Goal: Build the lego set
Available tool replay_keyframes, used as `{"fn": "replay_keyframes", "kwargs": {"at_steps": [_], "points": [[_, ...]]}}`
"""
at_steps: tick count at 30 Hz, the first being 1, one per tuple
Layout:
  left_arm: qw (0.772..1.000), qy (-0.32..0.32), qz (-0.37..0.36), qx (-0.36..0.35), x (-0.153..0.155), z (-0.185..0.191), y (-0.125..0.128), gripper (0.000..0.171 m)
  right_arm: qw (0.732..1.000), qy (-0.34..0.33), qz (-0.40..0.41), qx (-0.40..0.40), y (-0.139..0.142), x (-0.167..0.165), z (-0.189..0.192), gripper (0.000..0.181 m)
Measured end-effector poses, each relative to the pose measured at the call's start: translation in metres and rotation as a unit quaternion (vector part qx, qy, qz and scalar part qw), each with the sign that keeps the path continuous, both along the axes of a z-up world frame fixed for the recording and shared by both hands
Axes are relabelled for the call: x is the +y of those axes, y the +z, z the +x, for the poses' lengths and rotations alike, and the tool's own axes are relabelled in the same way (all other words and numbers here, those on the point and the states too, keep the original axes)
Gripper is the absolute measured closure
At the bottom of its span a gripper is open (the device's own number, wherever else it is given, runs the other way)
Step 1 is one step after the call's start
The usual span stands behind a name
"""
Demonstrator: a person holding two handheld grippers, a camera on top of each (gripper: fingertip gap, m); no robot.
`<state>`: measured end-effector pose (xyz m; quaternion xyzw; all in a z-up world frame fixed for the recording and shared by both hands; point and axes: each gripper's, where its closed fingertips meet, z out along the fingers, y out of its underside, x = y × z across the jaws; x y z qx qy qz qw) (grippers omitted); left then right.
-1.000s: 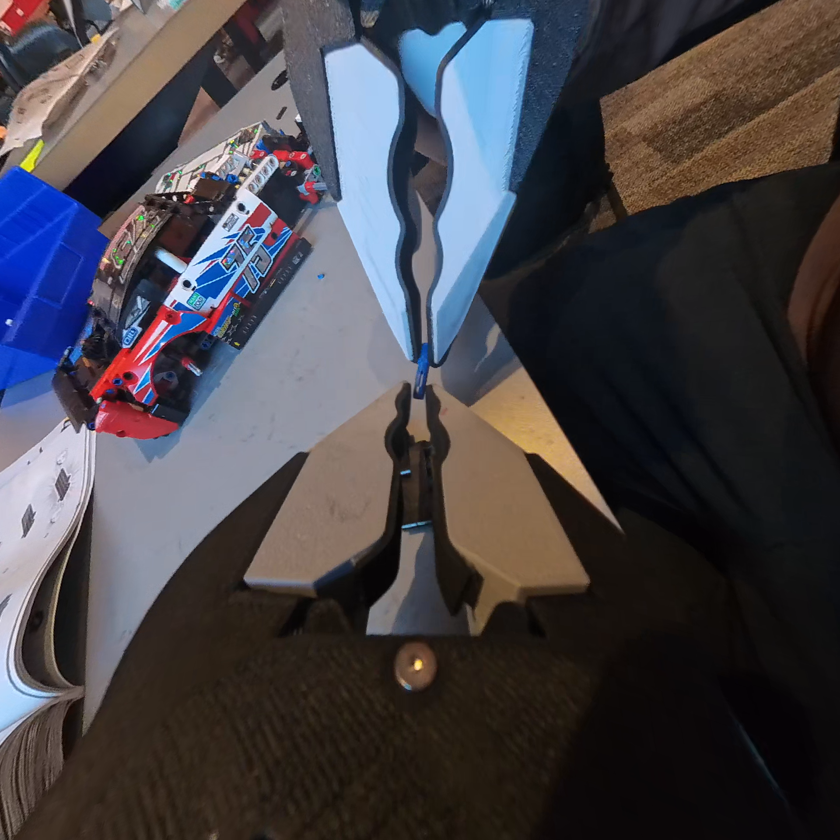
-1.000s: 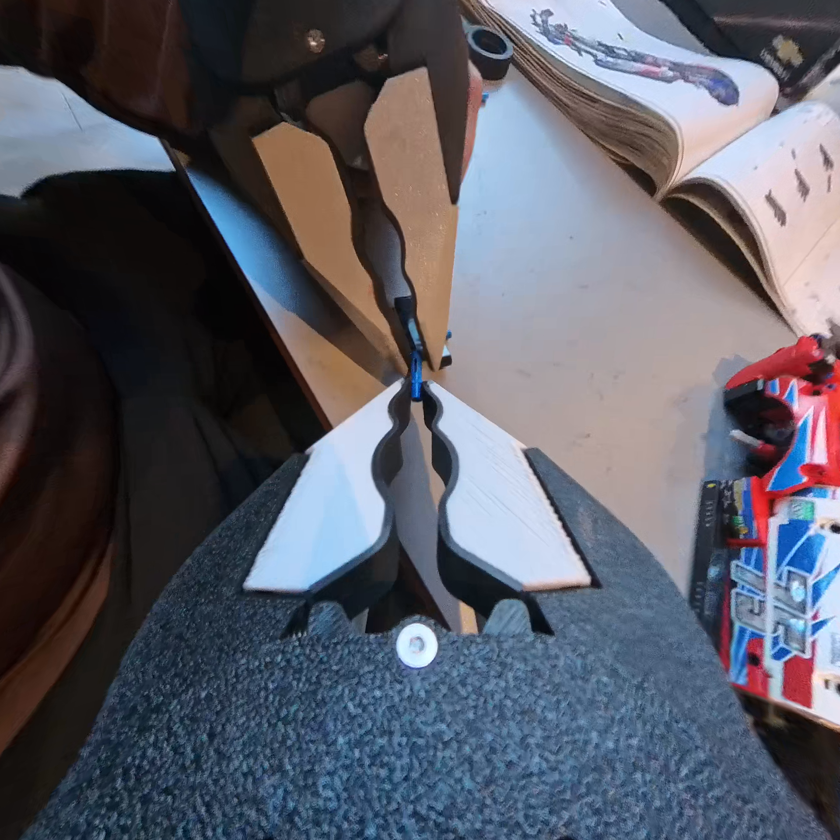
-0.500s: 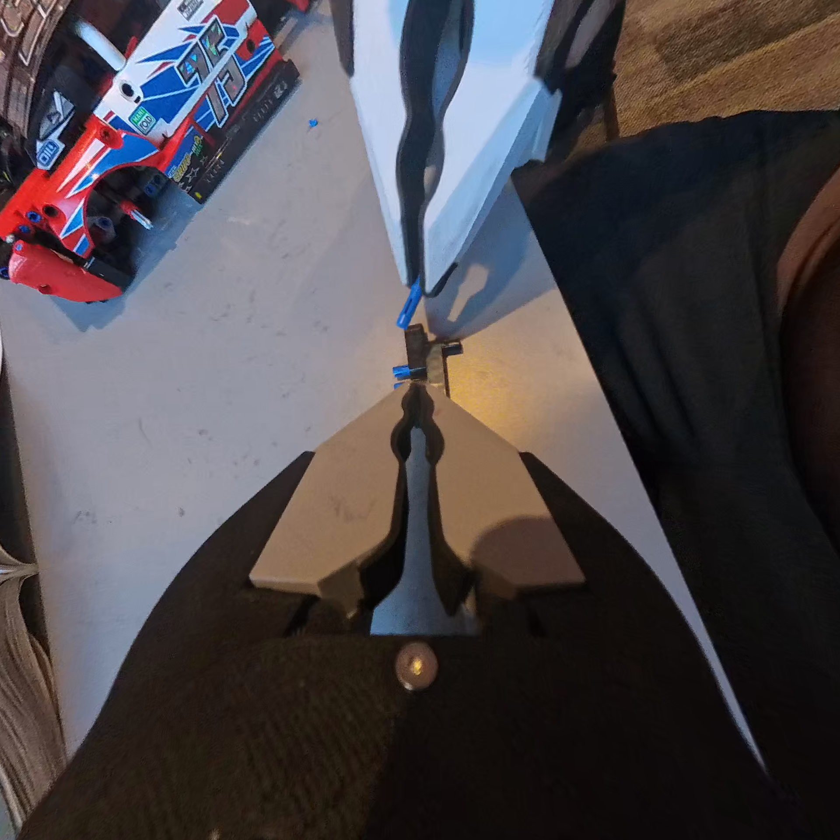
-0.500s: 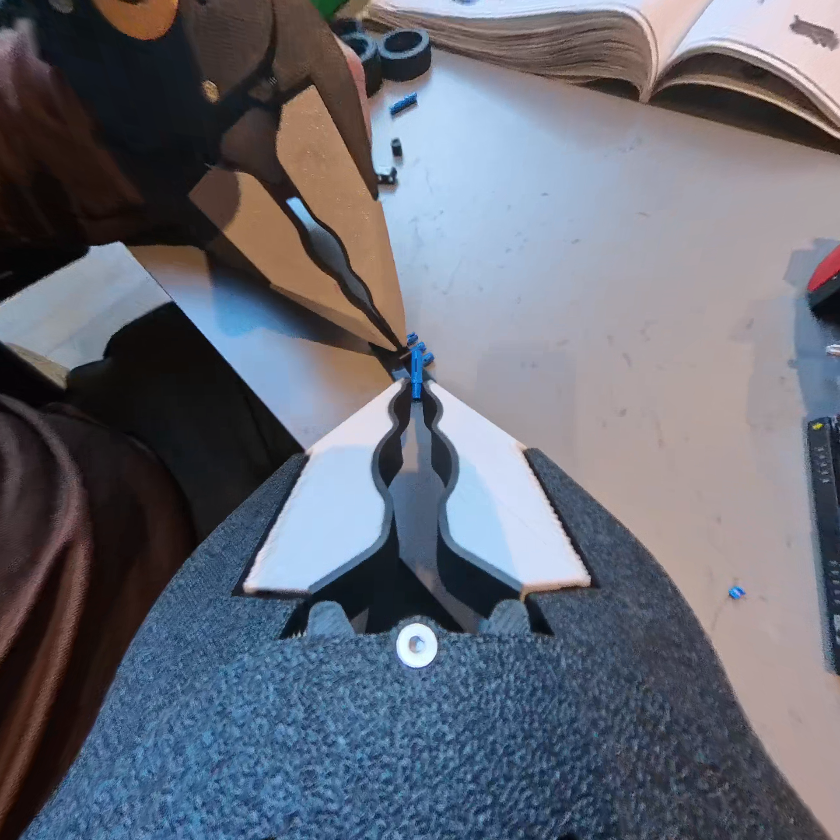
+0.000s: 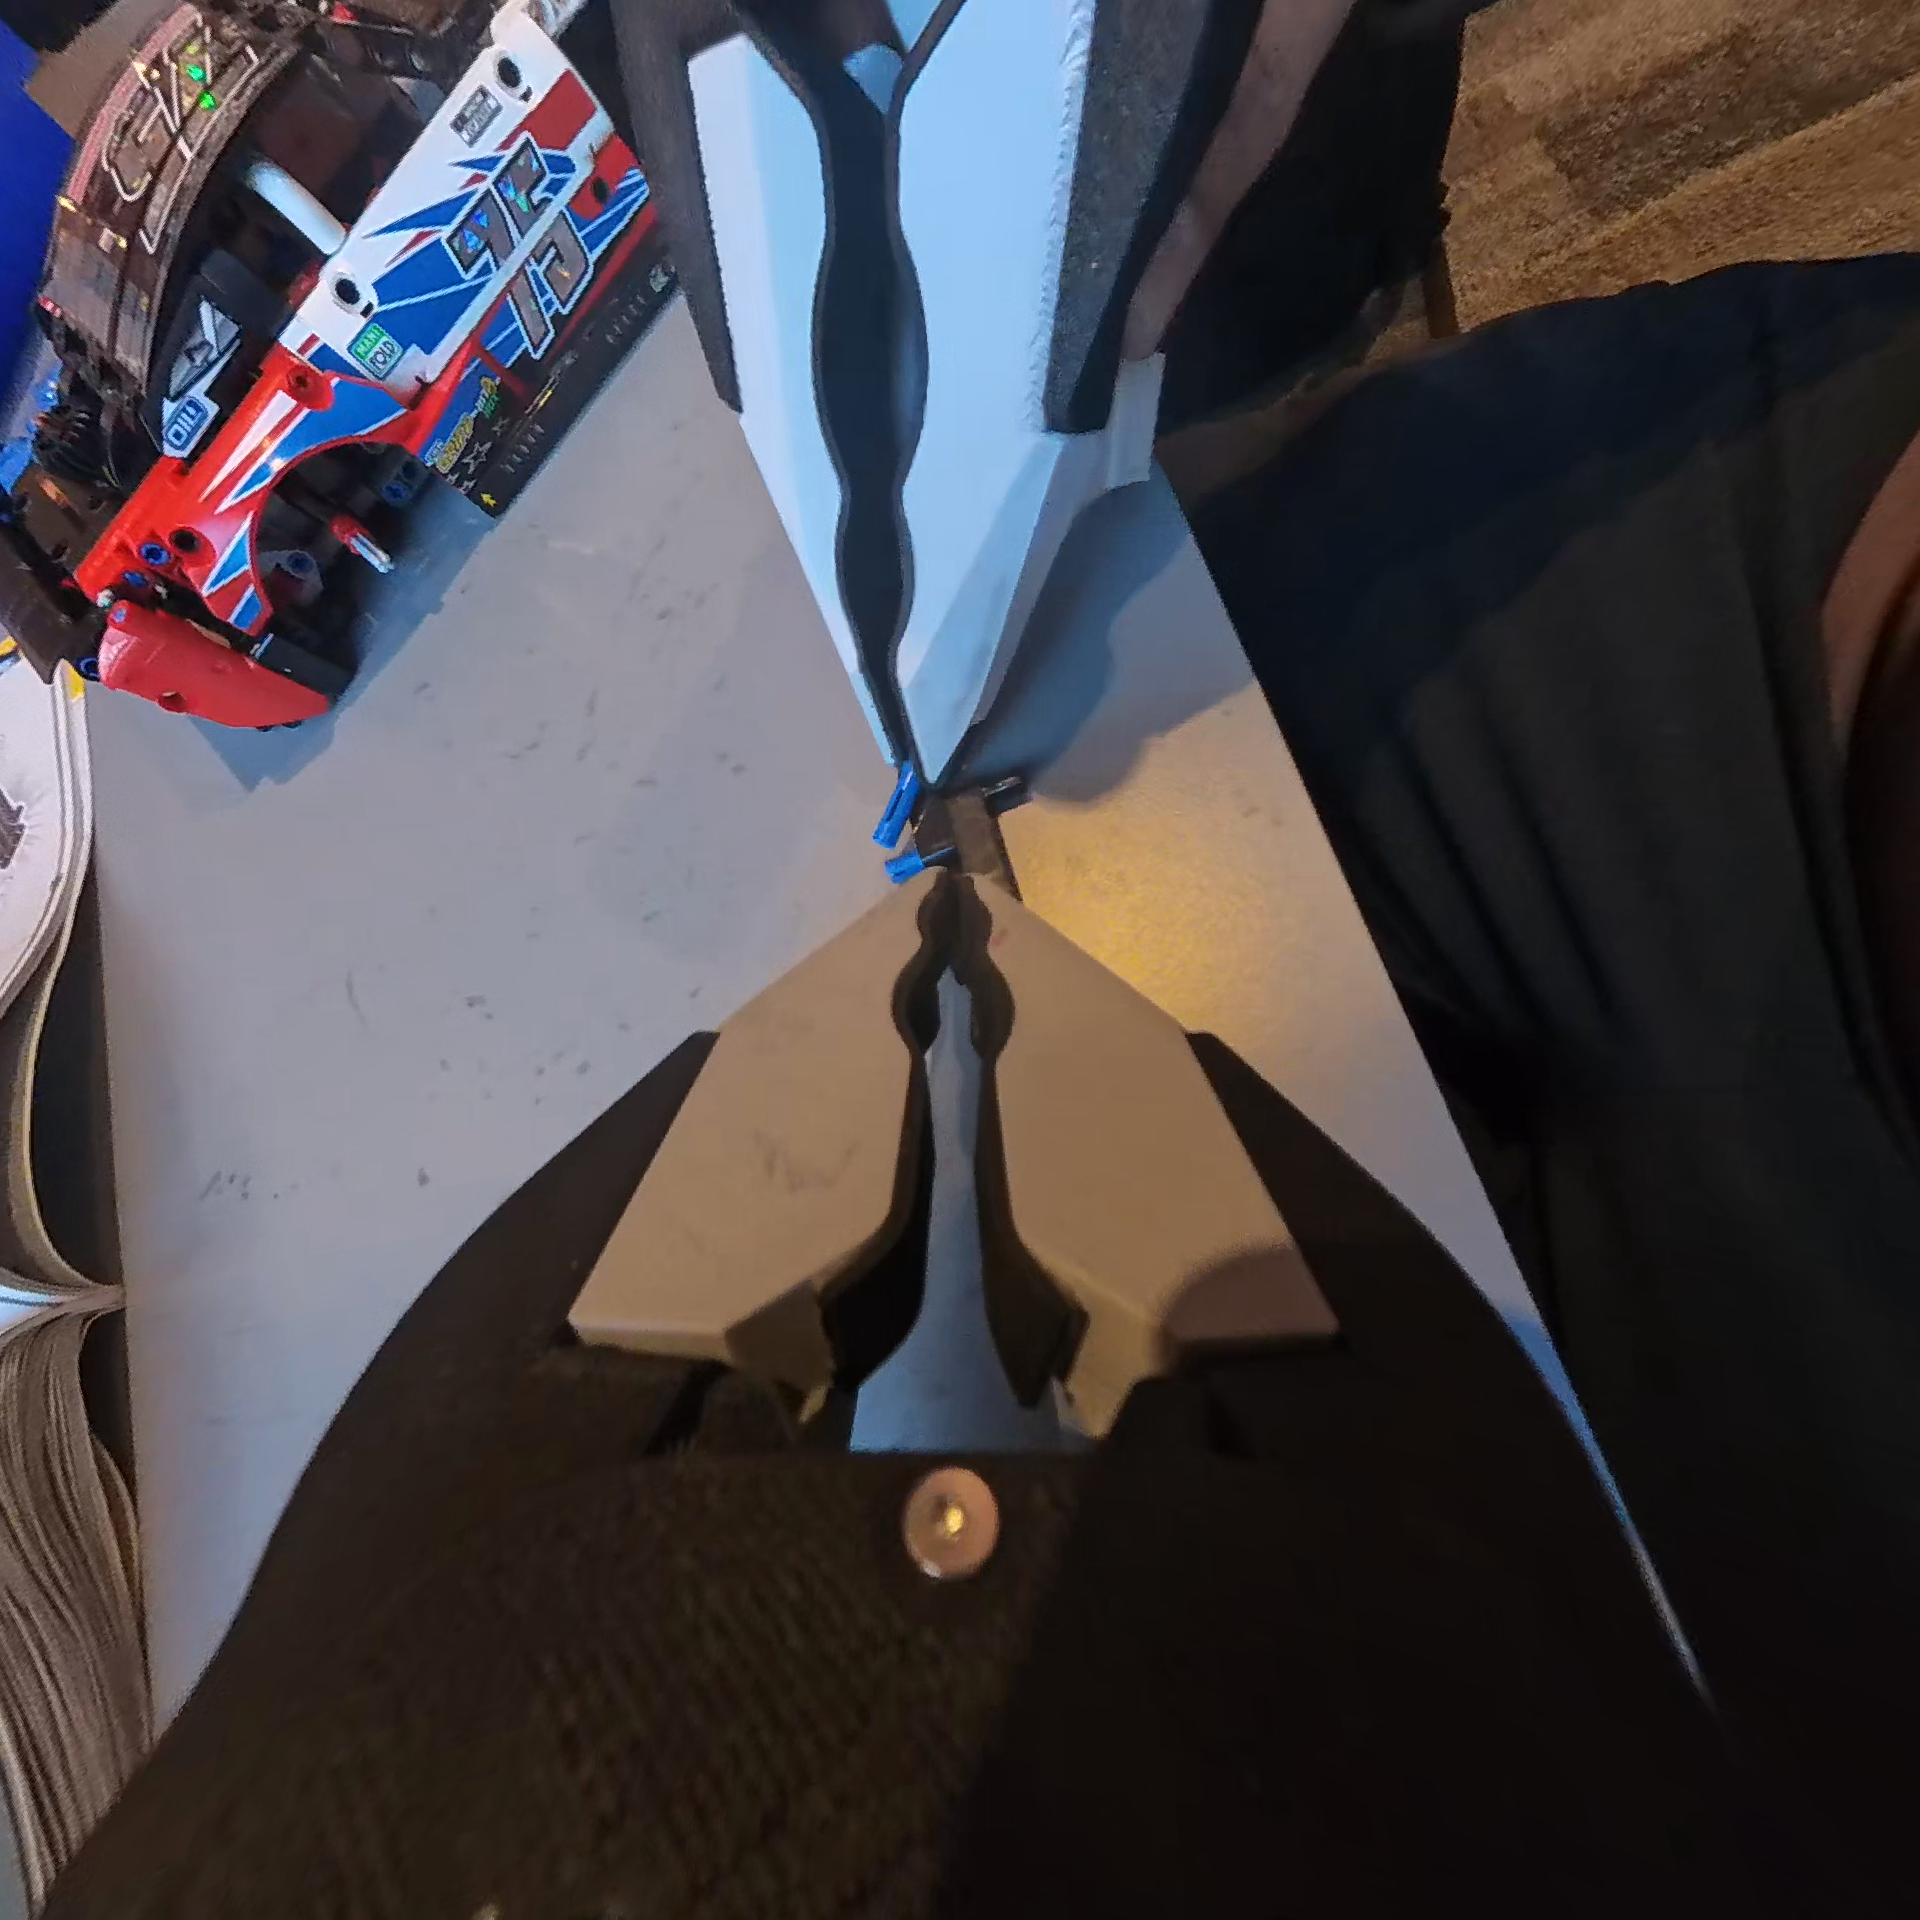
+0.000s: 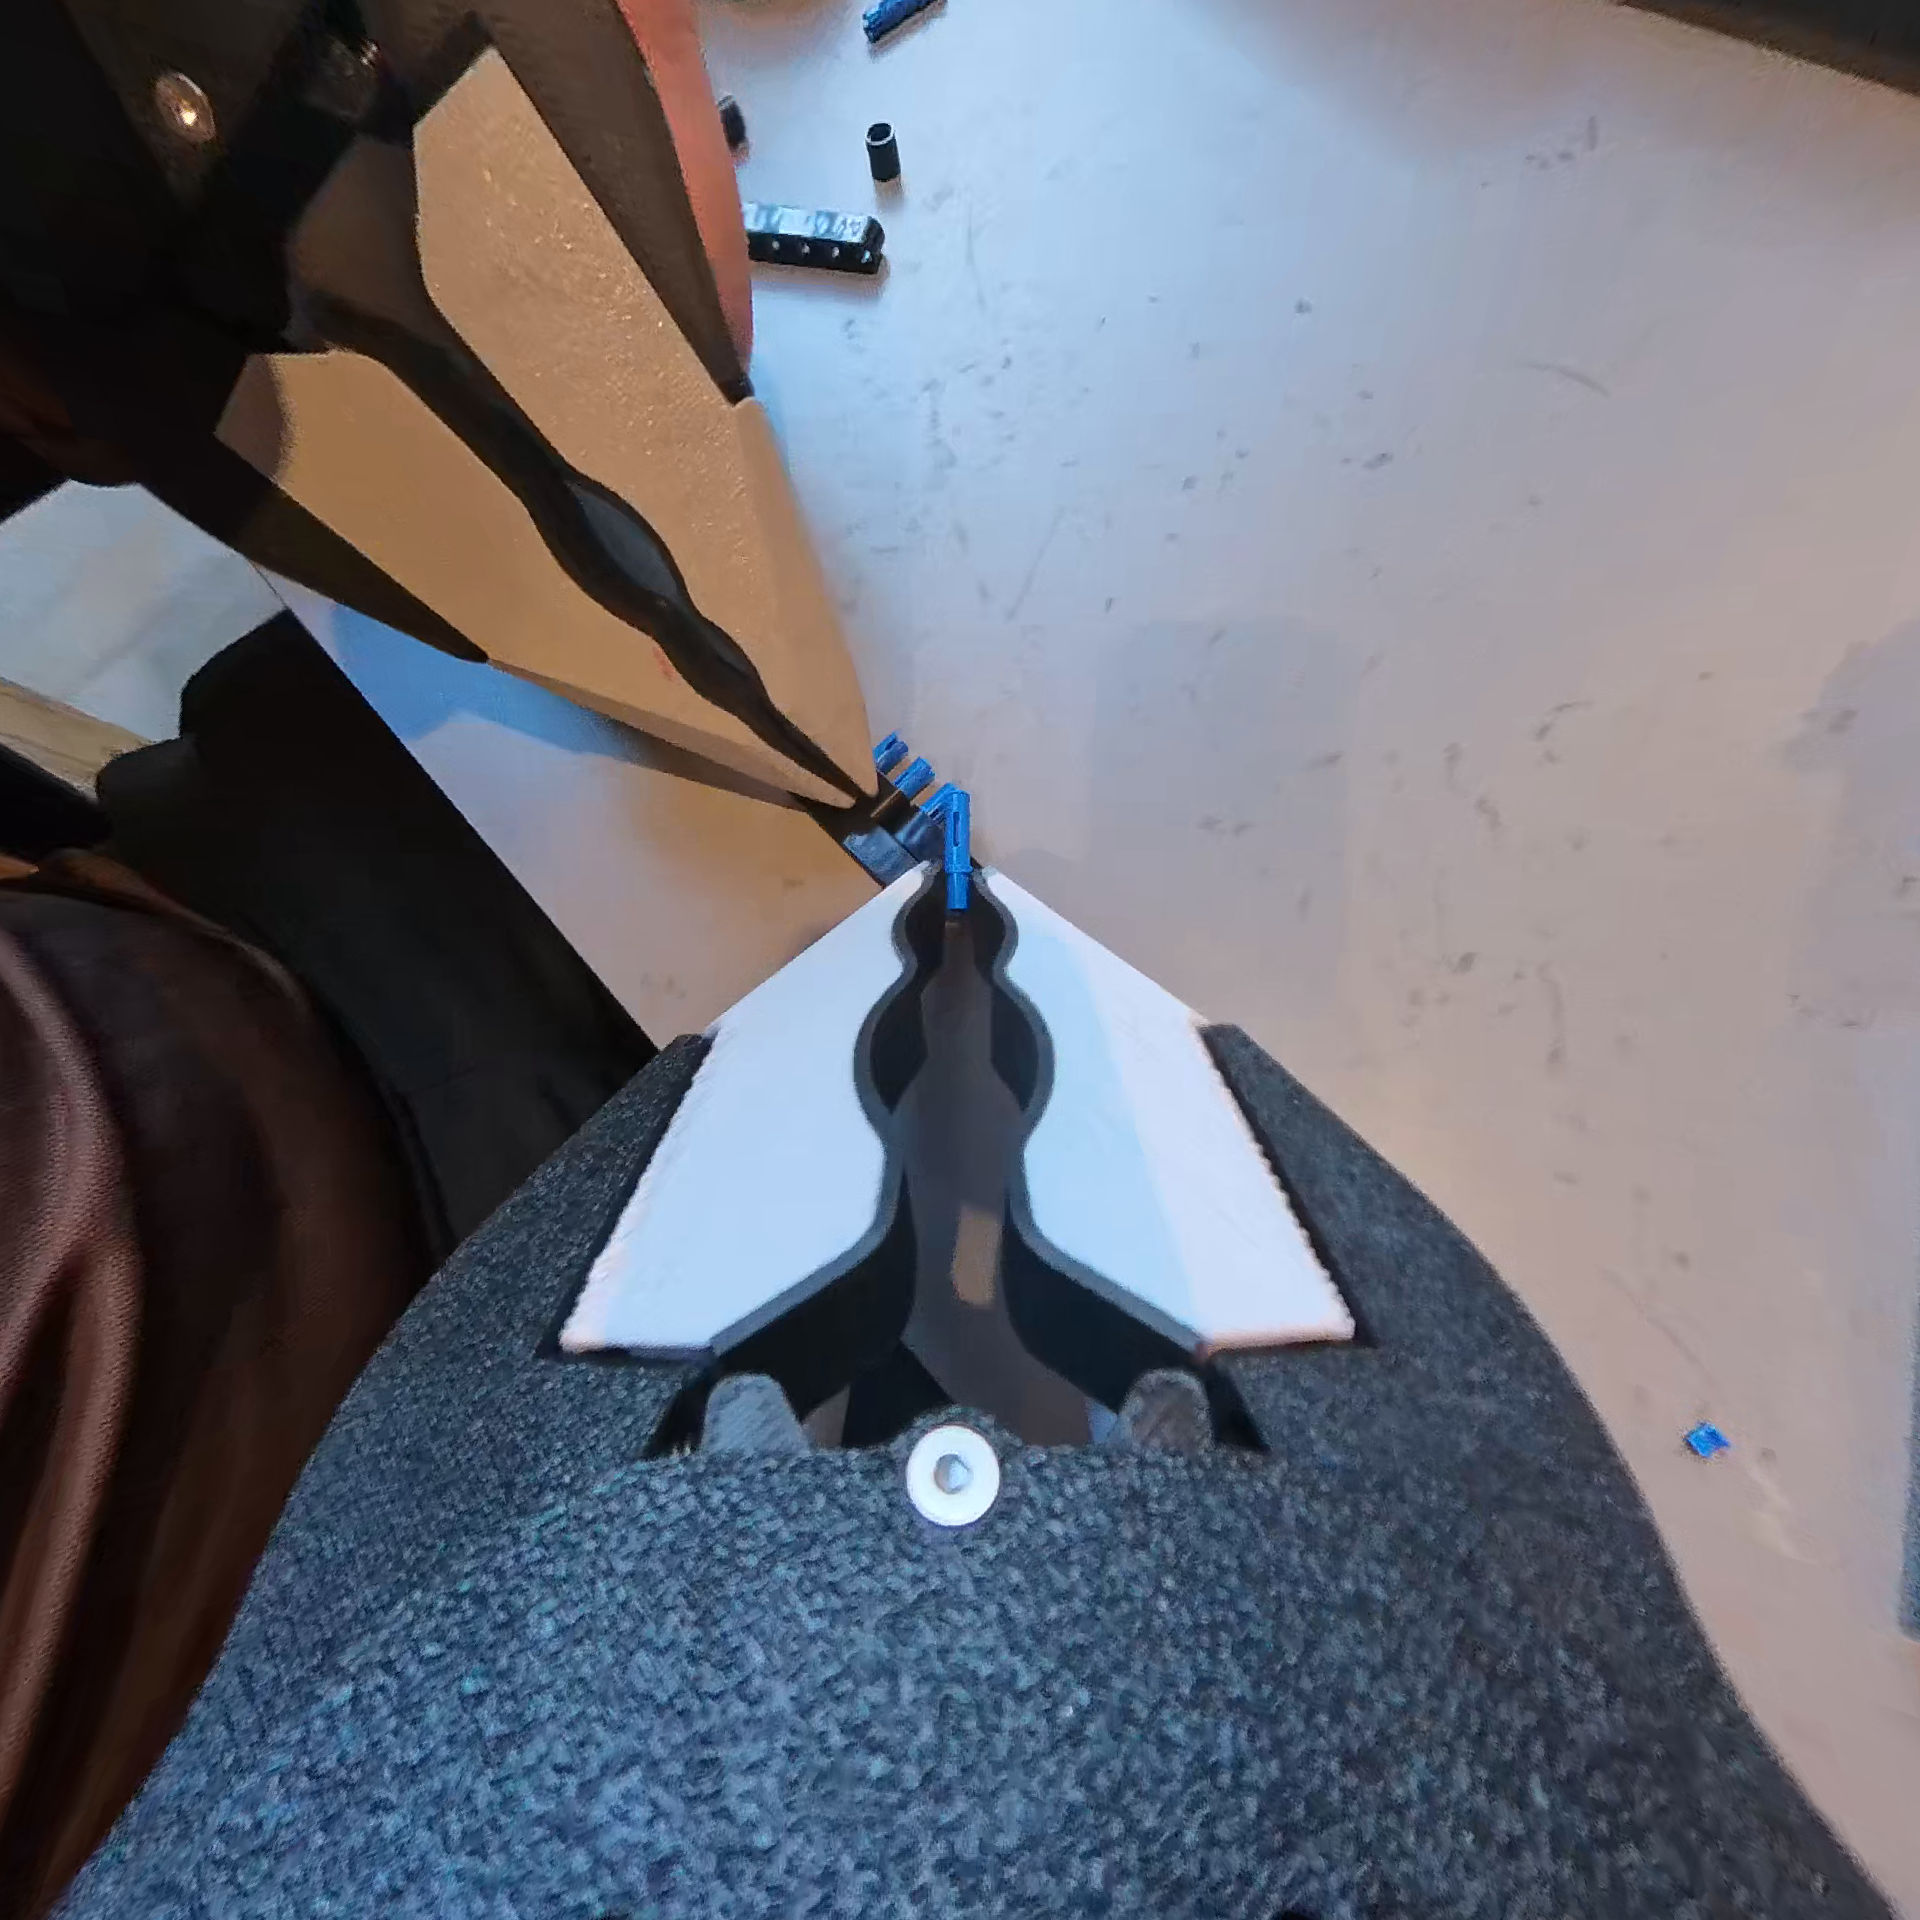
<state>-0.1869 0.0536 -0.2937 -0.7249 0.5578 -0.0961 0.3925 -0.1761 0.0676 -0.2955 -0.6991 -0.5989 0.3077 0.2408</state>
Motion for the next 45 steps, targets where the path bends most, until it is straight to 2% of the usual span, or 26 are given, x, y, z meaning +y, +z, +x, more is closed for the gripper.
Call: {"fn": "replay_keyframes", "kwargs": {"at_steps": [7,9,14,16,18,19,20,22,26,33,41,45], "points": [[0.999,0.015,-0.017,-0.027,-0.003,0.005,0.0,0.171,0.999,-0.012,-0.035,0.009,0.001,0.002,0.003,0.177],[0.998,0.029,-0.027,-0.045,-0.006,0.011,0.001,0.171,0.998,-0.028,-0.057,0.019,0.004,0.003,0.013,0.177],[0.999,0.049,-0.002,-0.021,0.0,0.015,0.008,0.171,0.992,-0.074,-0.101,0.034,0.011,-0.003,0.047,0.177],[0.999,0.037,-0.018,-0.034,0.003,0.017,0.018,0.171,0.99,-0.087,-0.109,0.038,0.009,-0.01,0.054,0.177],[0.997,0.015,-0.069,-0.036,0.003,0.018,0.02,0.171,0.989,-0.098,-0.107,0.037,0.005,-0.014,0.057,0.177],[0.994,0.016,-0.104,-0.033,0.003,0.017,0.018,0.135,0.989,-0.103,-0.103,0.035,0.004,-0.014,0.057,0.177],[0.989,0.017,-0.145,-0.024,0.001,0.016,0.014,0.125,0.989,-0.105,-0.102,0.035,0.004,-0.014,0.056,0.177],[0.983,0.027,-0.18,-0.012,0.0,0.016,0.008,0.124,0.988,-0.108,-0.101,0.038,0.006,-0.012,0.052,0.177],[0.985,0.061,-0.16,0.035,0.005,0.015,-0.008,0.133,0.989,-0.109,-0.095,0.032,0.005,-0.01,0.043,0.177],[0.981,0.076,-0.177,0.003,0.003,0.03,-0.008,0.155,0.985,-0.123,-0.122,0.011,-0.003,-0.014,0.033,0.178],[0.978,0.121,-0.164,-0.04,0.003,0.032,-0.008,0.155,0.978,-0.153,-0.14,0.031,0.0,-0.013,0.033,0.177],[0.977,0.131,-0.159,-0.059,-0.008,0.038,-0.008,0.156,0.974,-0.17,-0.142,0.057,0.006,-0.019,0.039,0.177]]}}
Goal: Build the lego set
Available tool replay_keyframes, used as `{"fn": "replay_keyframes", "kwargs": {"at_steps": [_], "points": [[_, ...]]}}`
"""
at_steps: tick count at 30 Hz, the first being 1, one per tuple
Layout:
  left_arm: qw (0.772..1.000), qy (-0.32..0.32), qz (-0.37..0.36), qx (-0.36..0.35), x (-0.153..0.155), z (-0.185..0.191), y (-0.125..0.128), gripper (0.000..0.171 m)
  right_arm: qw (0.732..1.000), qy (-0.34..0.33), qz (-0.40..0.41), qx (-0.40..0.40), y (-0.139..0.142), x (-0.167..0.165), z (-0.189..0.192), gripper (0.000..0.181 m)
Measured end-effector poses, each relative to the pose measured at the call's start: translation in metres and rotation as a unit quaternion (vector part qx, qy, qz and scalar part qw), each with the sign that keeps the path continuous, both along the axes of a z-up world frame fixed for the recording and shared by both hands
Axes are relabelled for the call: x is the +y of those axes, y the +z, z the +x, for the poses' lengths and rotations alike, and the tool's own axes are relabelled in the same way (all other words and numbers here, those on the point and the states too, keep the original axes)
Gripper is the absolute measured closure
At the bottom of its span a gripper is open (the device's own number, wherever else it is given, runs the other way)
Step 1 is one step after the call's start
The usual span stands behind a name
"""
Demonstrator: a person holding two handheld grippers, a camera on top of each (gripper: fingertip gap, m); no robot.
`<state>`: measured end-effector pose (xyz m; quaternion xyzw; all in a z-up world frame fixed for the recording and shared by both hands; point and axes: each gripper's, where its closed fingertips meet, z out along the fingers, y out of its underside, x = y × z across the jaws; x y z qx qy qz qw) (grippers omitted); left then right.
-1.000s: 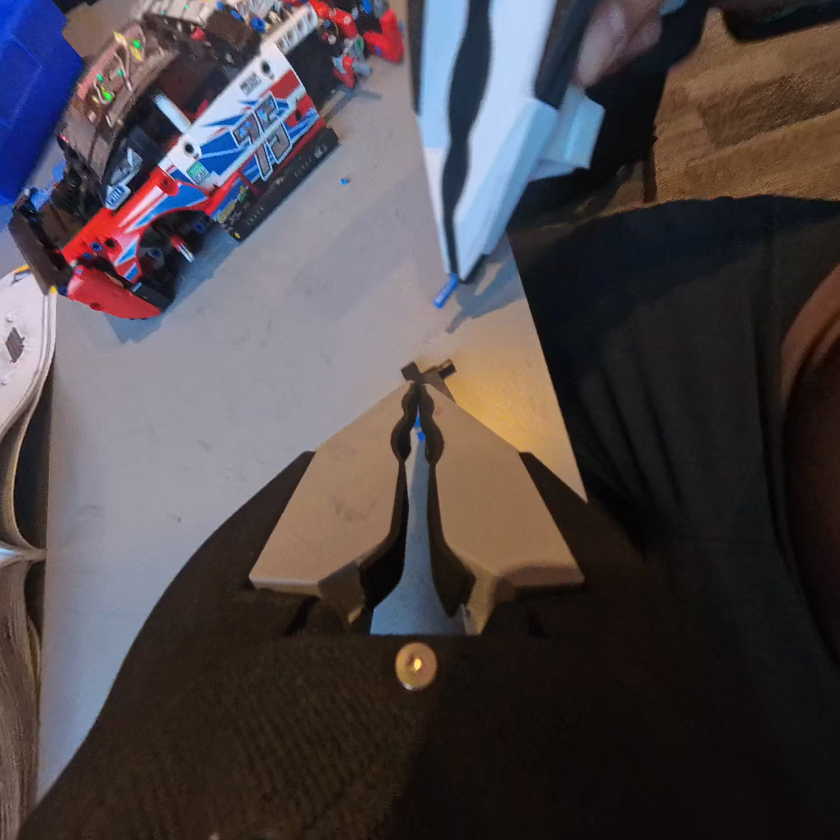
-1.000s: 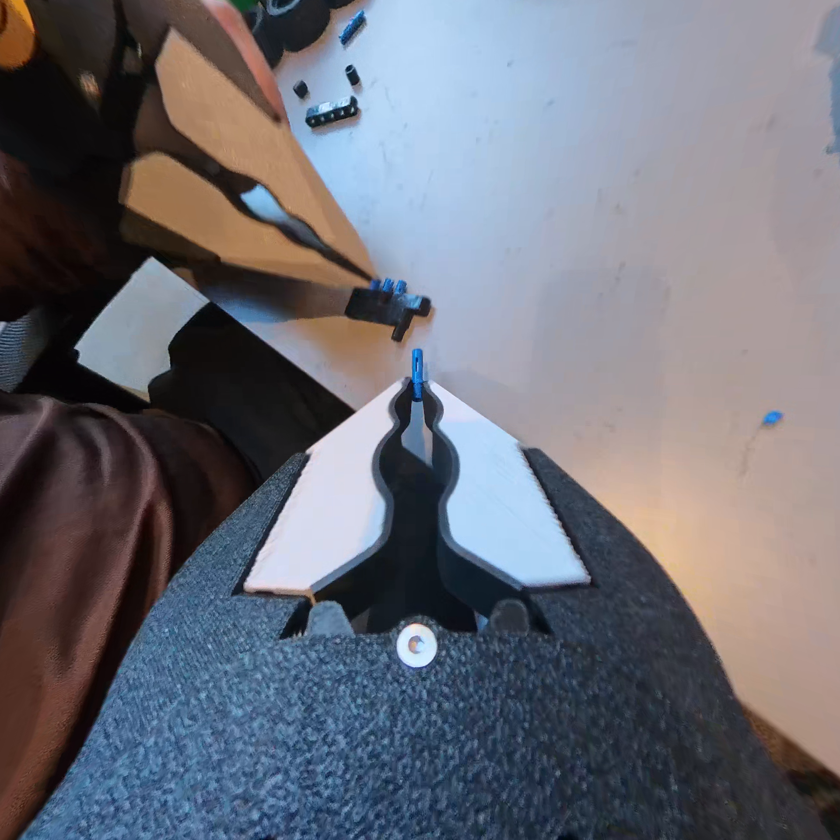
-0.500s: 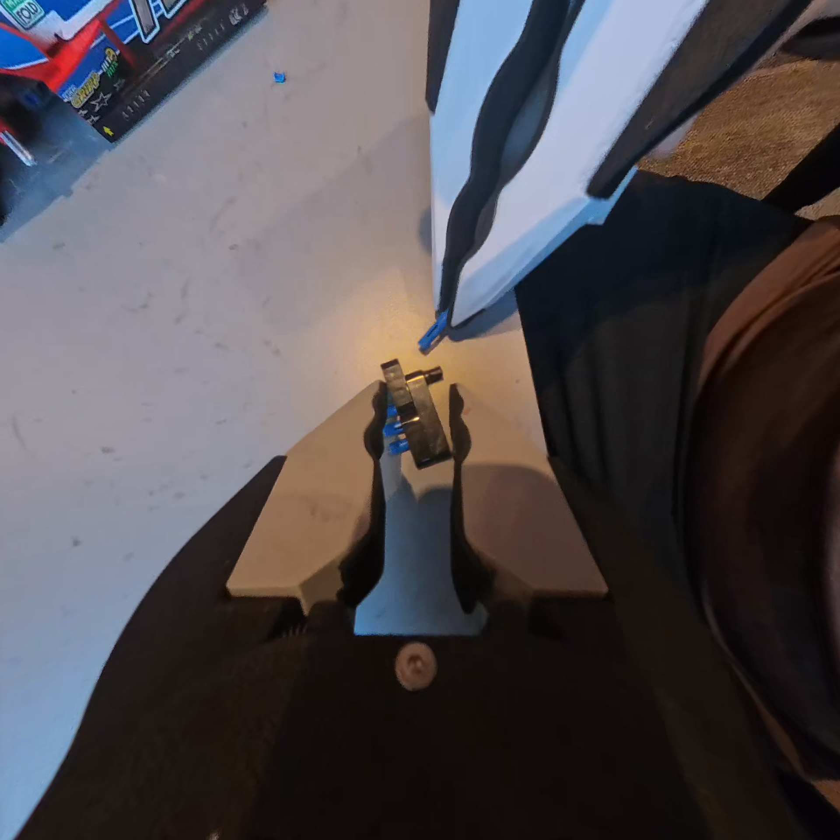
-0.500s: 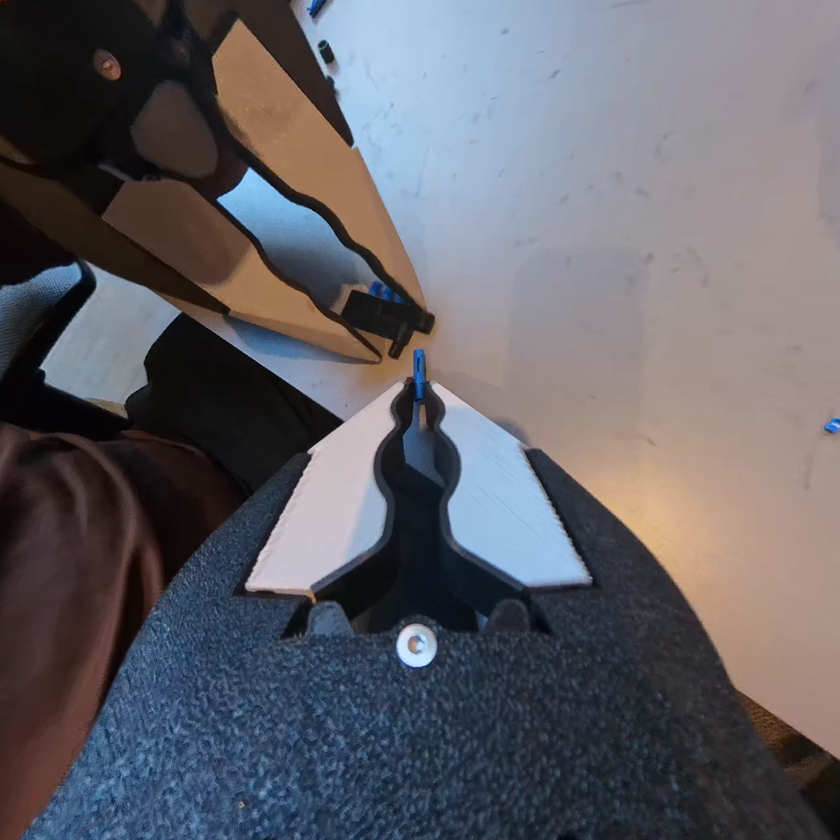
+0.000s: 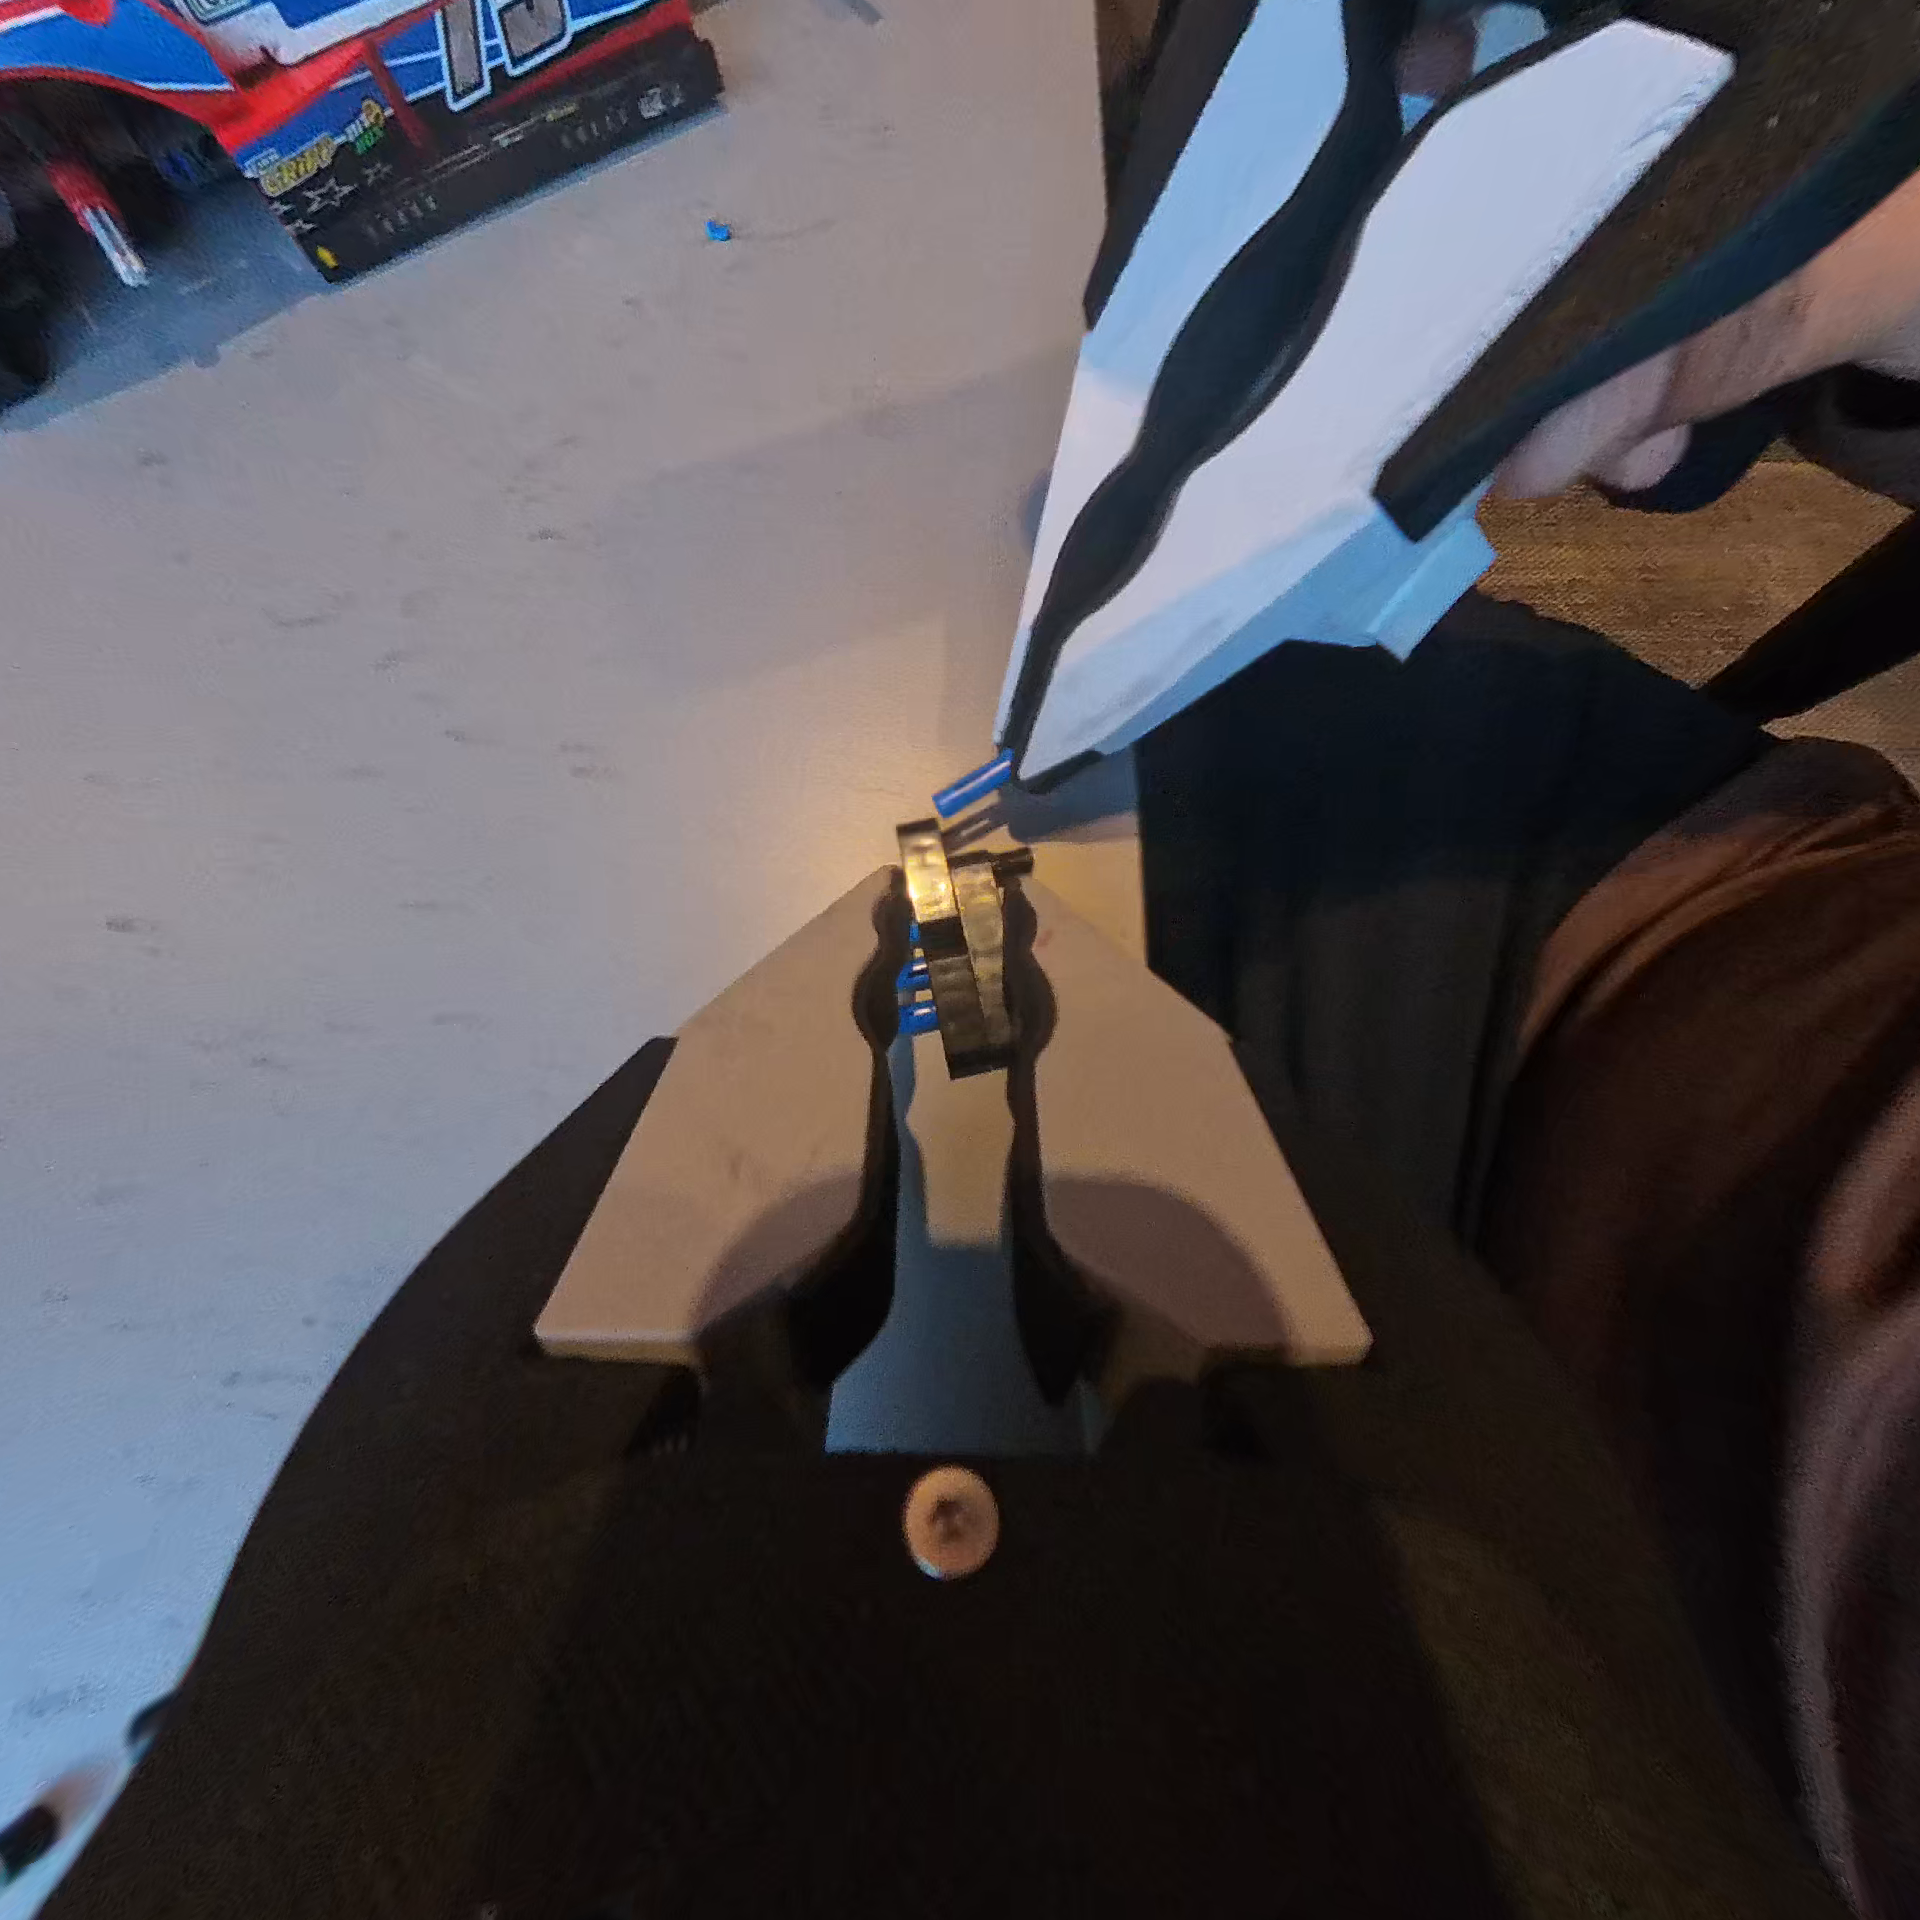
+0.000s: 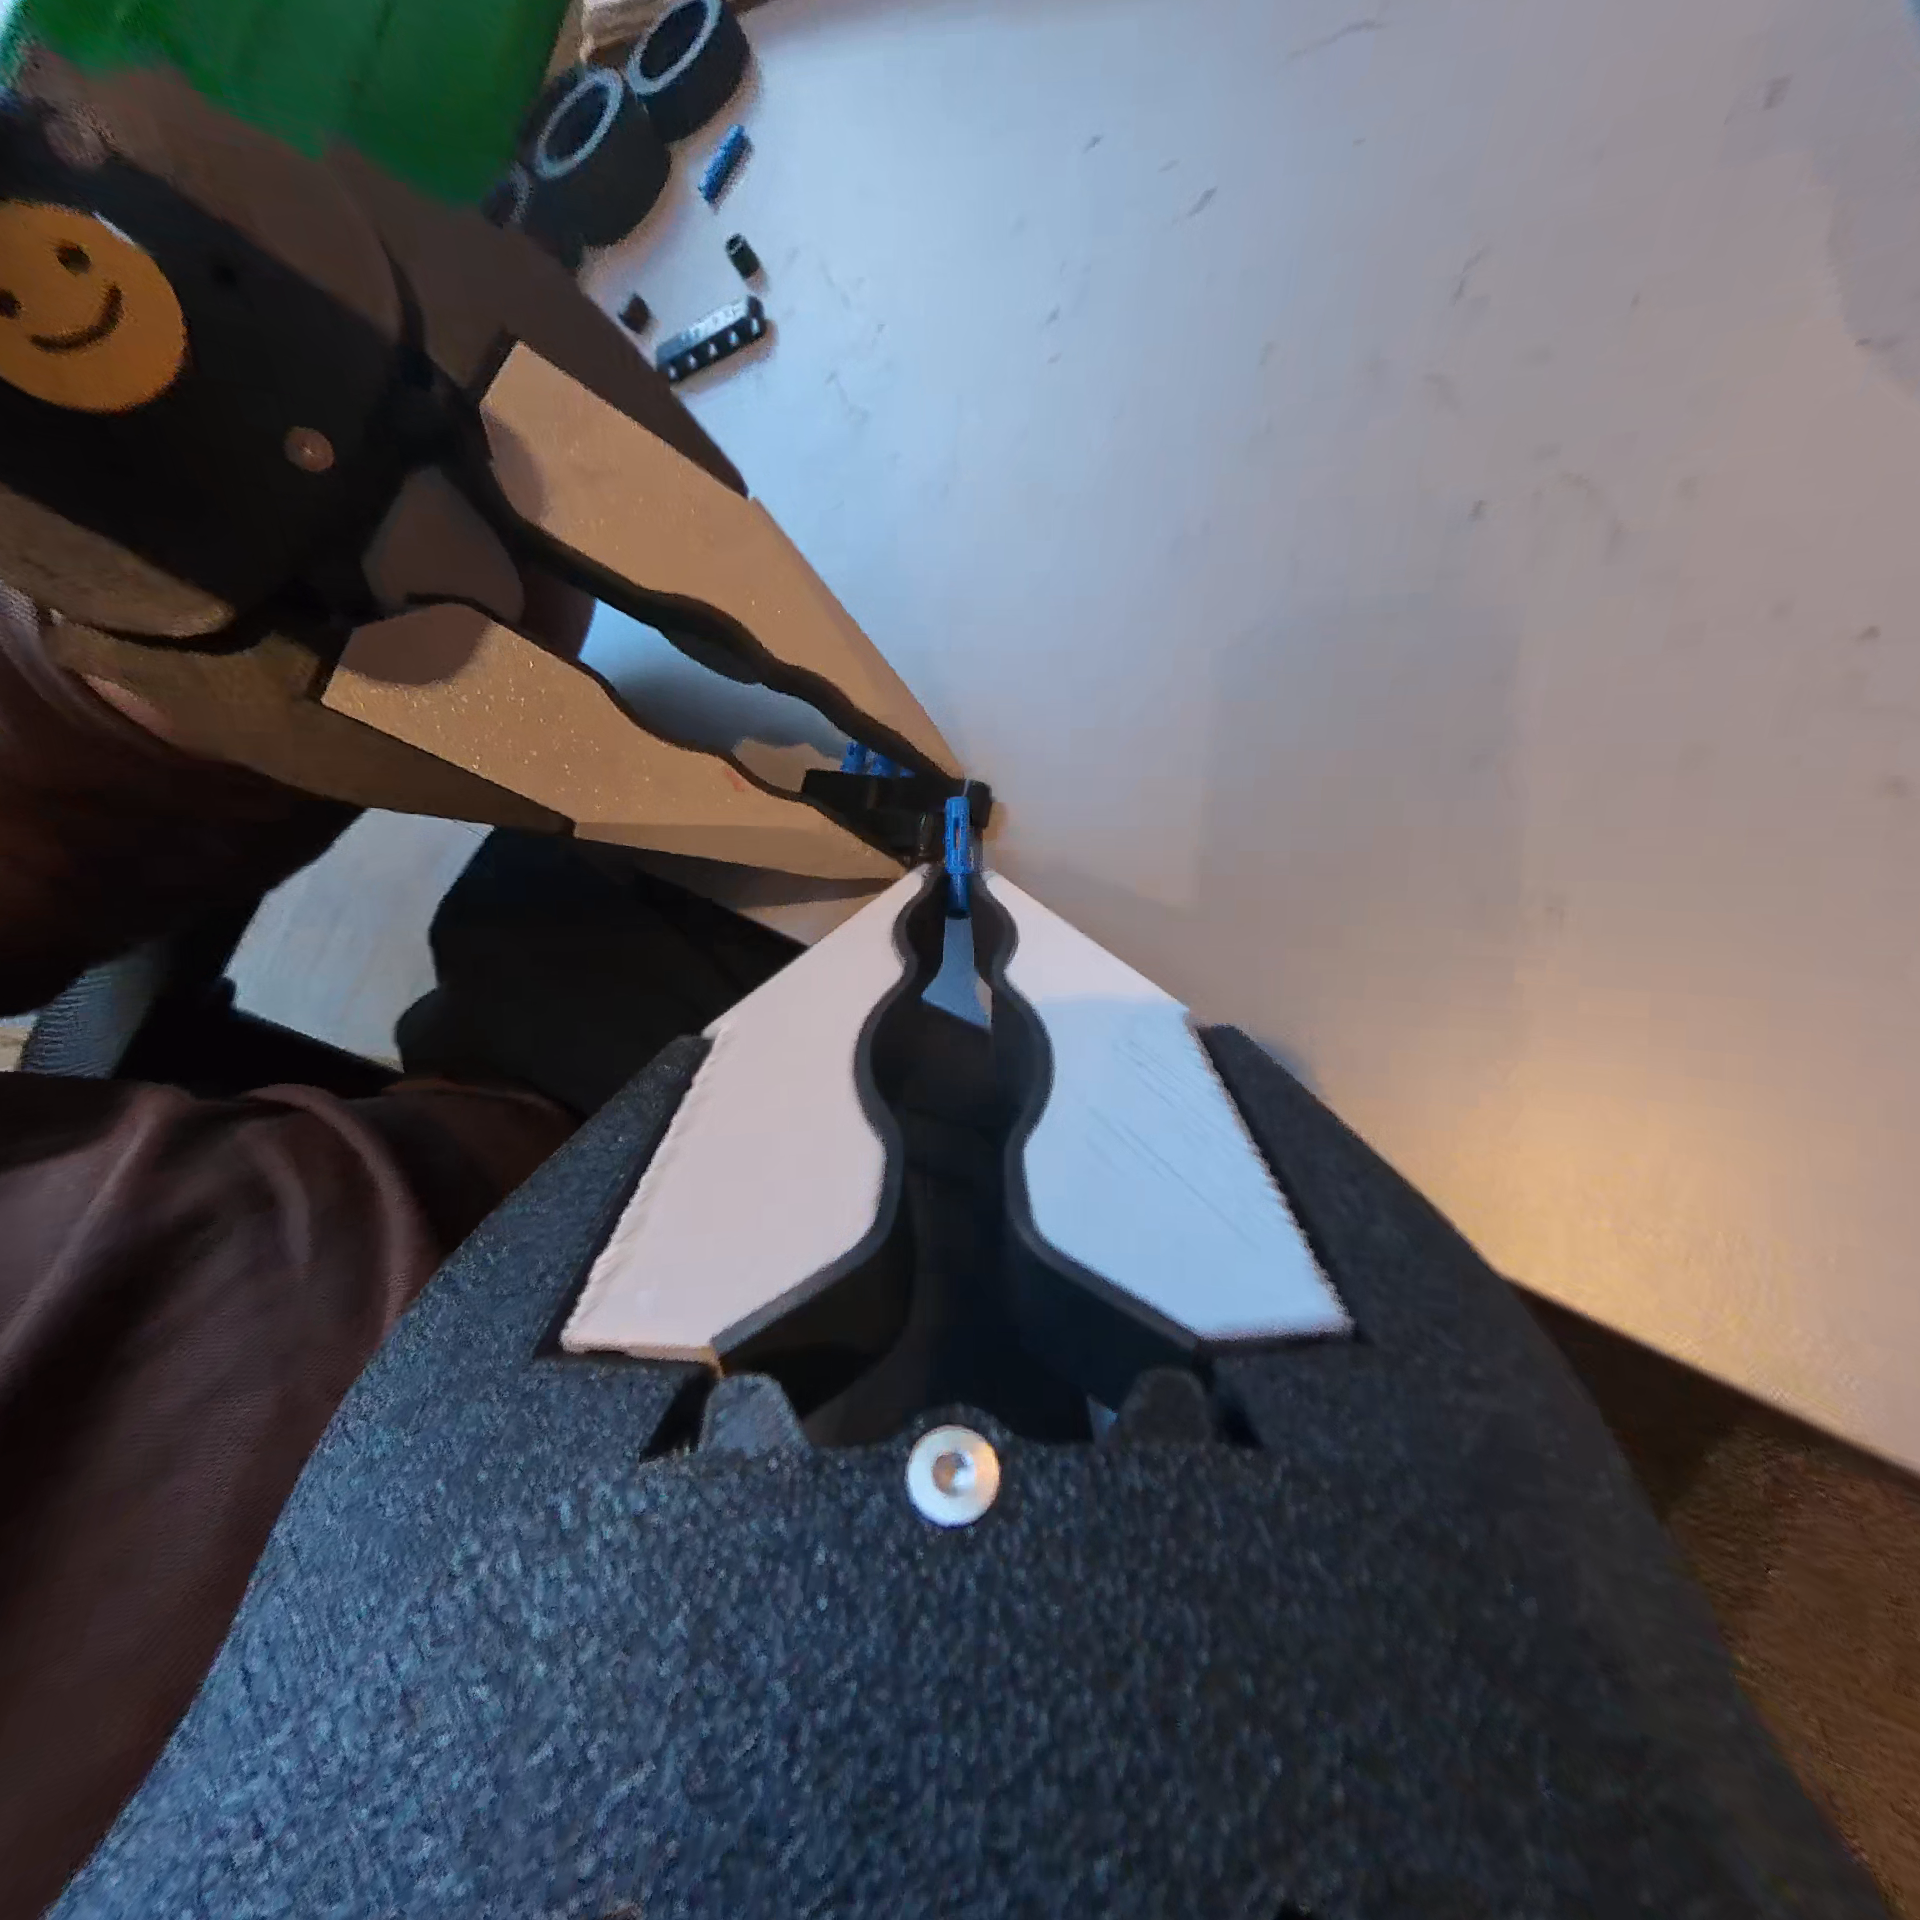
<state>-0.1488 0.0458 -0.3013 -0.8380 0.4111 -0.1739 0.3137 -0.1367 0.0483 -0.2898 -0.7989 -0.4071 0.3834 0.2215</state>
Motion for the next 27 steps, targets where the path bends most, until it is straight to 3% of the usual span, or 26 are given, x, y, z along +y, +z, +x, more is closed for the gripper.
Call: {"fn": "replay_keyframes", "kwargs": {"at_steps": [5,11,17,27], "points": [[0.999,-0.013,0.029,0.001,-0.014,0.011,0.001,0.156,0.997,-0.049,-0.016,0.052,0.005,-0.017,0.023,0.178],[0.99,-0.105,0.098,0.014,-0.019,0.021,0.003,0.157,0.984,-0.111,-0.05,0.132,0.008,-0.029,0.034,0.178],[0.981,-0.165,0.097,0.004,-0.023,0.018,0.003,0.157,0.976,-0.147,-0.041,0.158,-0.008,-0.043,0.026,0.178],[0.973,-0.194,0.125,0.013,-0.027,0.019,0.003,0.156,0.928,-0.227,-0.158,0.25,-0.013,-0.039,0.024,0.178]]}}
